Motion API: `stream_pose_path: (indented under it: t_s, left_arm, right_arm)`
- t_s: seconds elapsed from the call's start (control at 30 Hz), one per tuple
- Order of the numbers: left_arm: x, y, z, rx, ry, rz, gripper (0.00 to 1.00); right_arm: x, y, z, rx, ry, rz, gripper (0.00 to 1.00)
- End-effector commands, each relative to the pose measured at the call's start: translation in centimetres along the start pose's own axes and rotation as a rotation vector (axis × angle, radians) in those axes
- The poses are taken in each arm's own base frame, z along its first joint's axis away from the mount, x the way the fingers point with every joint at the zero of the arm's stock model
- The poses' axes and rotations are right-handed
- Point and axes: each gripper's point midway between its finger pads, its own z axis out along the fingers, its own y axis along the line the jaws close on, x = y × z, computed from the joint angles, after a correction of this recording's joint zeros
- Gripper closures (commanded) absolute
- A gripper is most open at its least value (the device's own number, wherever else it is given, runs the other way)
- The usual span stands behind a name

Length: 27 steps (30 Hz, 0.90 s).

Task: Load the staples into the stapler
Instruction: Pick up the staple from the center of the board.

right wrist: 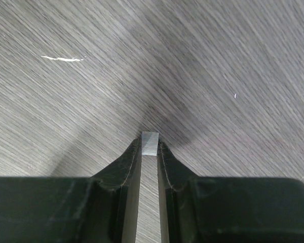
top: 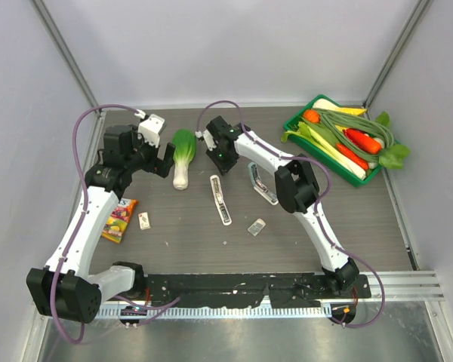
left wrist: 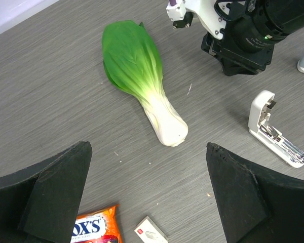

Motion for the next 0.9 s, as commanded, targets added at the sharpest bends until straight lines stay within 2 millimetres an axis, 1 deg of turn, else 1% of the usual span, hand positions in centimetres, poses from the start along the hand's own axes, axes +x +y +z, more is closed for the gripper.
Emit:
stream_pose_path:
  t_s: [0.0, 0.03, 0.1, 0.13, 0.2, 0.23, 0.27, 0.3, 0.33, 0.37, 0.43, 0.47, 0.5, 0.57, 0.67, 0.7, 0.73, 0.77, 0.8, 0.83, 0.87]
  left_arm:
    - [-1.5, -0.4, -0.2, 0.028, -0.061, -0.001, 0.0]
    - [-1.5, -0.5, -0.3, 0.034, -0.062, 0.001, 0.0]
    - [-1.7, -0.9, -0.3, 0.057, -0.07, 0.005, 0.0]
    - [-1.8, -1.0, -0.3, 0.068, -0.072, 0.007, 0.0]
    - [-2.1, -1.5, -0.4, 0.095, -0.082, 0.016, 0.0]
    - [-2.2, -1.7, -0.4, 0.107, -0.084, 0.022, 0.0]
    - [-2.3, -1.8, -0.3, 0.118, -0.088, 0.034, 0.0]
    - [-2.7, -2.1, -0.4, 0.143, -0.105, 0.052, 0.0]
    - [-2.9, -2.3, -0.4, 0.152, -0.111, 0.062, 0.0]
    - [-3.1, -2.4, -0.4, 0.166, -0.119, 0.069, 0.0]
    - [-3.6, -3.0, -0.4, 0.207, -0.138, 0.101, 0.0]
    - [-4.0, -3.1, -0.3, 0.215, -0.148, 0.108, 0.0]
    - [-4.2, -3.2, -0.3, 0.227, -0.153, 0.111, 0.0]
    - [-4.9, -4.3, -0.5, 0.295, -0.186, 0.145, 0.0]
    - [-5.4, -6.0, -0.8, 0.405, -0.229, 0.192, 0.0]
    - [-5.4, -6.4, -0.8, 0.432, -0.235, 0.201, 0.0]
    - [-5.3, -6.7, -0.6, 0.457, -0.242, 0.221, 0.0]
    - [-5.2, -7.6, -0.7, 0.506, -0.253, 0.229, 0.0]
    - [-5.1, -8.0, -0.6, 0.524, -0.259, 0.244, 0.0]
    - [-5.0, -8.7, -0.4, 0.555, -0.261, 0.258, 0.0]
    - [-4.8, -9.3, -0.3, 0.58, -0.27, 0.291, 0.0]
  right_arm:
    - [-1.9, -0.1, -2.2, 0.008, -0.065, -0.017, 0.8]
    - [-2.7, -0.2, -3.3, 0.004, -0.092, -0.017, 0.8]
    - [-3.4, -0.4, -4.7, -0.023, -0.125, -0.009, 0.8]
    - [-4.0, -0.4, -6.1, -0.031, -0.155, -0.009, 0.8]
    - [-4.6, -0.2, -7.5, -0.081, -0.188, -0.002, 0.8]
    - [-5.1, 0.0, -9.0, -0.102, -0.216, -0.002, 0.79]
    - [-5.2, -0.4, -9.7, -0.119, -0.228, 0.007, 0.79]
    - [-5.3, 0.3, -10.4, -0.167, -0.242, 0.006, 0.79]
    - [-5.4, 0.3, -11.0, -0.179, -0.254, 0.009, 0.79]
    - [-5.8, 0.4, -12.4, -0.185, -0.279, 0.003, 0.79]
    - [-5.7, 0.4, -13.3, -0.206, -0.292, 0.005, 0.79]
    - [-5.9, 0.5, -14.3, -0.207, -0.31, -0.005, 0.79]
    - [-5.6, 0.4, -14.5, -0.208, -0.307, -0.004, 0.8]
    - [-5.4, 0.6, -15.4, -0.239, -0.316, -0.005, 0.8]
    - [-5.0, 1.2, -17.2, -0.313, -0.341, 0.007, 0.8]
    - [-4.7, 1.6, -18.3, -0.335, -0.354, 0.01, 0.8]
    - [-4.7, 1.7, -19.0, -0.37, -0.369, 0.013, 0.8]
    - [-4.5, 2.1, -19.8, -0.394, -0.38, 0.012, 0.8]
    - [-4.0, 2.4, -19.9, -0.418, -0.373, 0.018, 0.8]
    - [-3.9, 2.7, -21.1, -0.433, -0.394, 0.013, 0.8]
    - [-3.7, 3.8, -21.9, -0.498, -0.402, 0.007, 0.8]
